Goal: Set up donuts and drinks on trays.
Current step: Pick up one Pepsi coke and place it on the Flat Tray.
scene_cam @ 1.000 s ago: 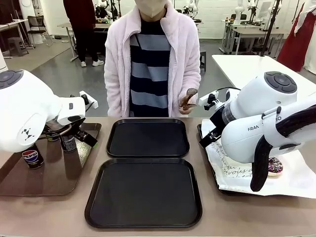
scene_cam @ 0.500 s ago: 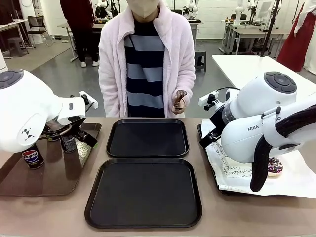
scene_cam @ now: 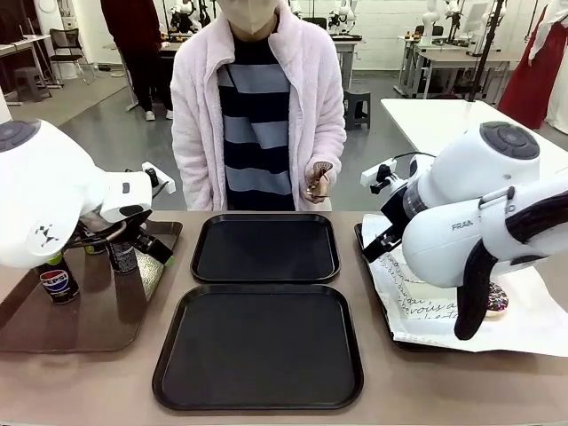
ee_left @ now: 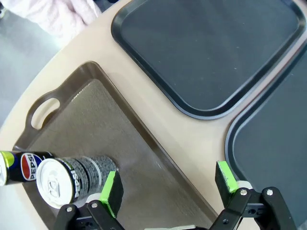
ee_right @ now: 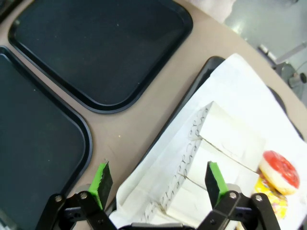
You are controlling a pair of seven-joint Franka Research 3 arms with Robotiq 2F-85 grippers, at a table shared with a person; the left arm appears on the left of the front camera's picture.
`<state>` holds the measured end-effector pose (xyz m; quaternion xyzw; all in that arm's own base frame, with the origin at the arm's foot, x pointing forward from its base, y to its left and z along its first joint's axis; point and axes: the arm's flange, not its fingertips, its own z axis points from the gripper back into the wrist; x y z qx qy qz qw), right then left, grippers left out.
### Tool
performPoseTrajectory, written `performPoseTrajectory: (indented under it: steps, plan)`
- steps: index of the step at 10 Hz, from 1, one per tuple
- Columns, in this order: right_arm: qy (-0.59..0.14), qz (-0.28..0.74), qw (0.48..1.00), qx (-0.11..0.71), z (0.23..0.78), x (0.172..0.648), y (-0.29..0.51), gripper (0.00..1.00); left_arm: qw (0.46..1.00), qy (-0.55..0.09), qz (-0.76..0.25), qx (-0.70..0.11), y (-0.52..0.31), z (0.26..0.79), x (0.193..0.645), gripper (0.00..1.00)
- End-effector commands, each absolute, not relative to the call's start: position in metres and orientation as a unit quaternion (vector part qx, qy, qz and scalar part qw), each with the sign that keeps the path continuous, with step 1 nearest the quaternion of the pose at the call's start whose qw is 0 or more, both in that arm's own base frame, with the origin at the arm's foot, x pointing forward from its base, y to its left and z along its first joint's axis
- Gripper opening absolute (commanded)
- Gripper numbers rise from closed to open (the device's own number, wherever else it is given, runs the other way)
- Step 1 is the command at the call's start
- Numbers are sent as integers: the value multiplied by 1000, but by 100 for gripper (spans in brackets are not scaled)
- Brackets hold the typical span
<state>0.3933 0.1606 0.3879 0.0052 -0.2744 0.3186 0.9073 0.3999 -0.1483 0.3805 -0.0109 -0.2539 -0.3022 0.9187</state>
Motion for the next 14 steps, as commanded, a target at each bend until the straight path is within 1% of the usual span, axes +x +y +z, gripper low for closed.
performPoseTrajectory:
  steps: [1,2,3,4,6,7,8,11,12,13,14]
  plan:
    - [-226,332,916,-17,413,323,141,100,917,-224,-327,-37,-129,407,352,100]
    - [-202,323,924,-22,421,299,128,100,914,-190,-356,-48,-120,415,338,100]
    - [-176,338,924,-24,422,268,118,100,914,-153,-372,-57,-111,416,309,100]
    - [-159,346,924,-31,420,243,111,100,911,-133,-386,-55,-104,418,282,100]
    - [-128,355,925,-26,412,210,95,100,903,-121,-411,-40,-96,420,236,100]
    - [-129,345,929,-21,406,220,90,100,905,-112,-411,-16,-95,419,235,100]
    - [-132,342,930,-27,478,299,135,100,910,-113,-395,-54,-128,461,319,100]
    - [-132,342,930,-27,478,299,135,100,910,-113,-395,-54,-128,461,319,100]
    - [-126,342,931,-27,484,291,131,100,910,-106,-399,-46,-125,468,310,100]
    - [-140,304,938,88,457,292,106,100,897,-132,-379,-185,-99,459,312,100]
    - [-158,252,937,180,445,289,74,100,874,-149,-338,-316,-67,450,310,100]
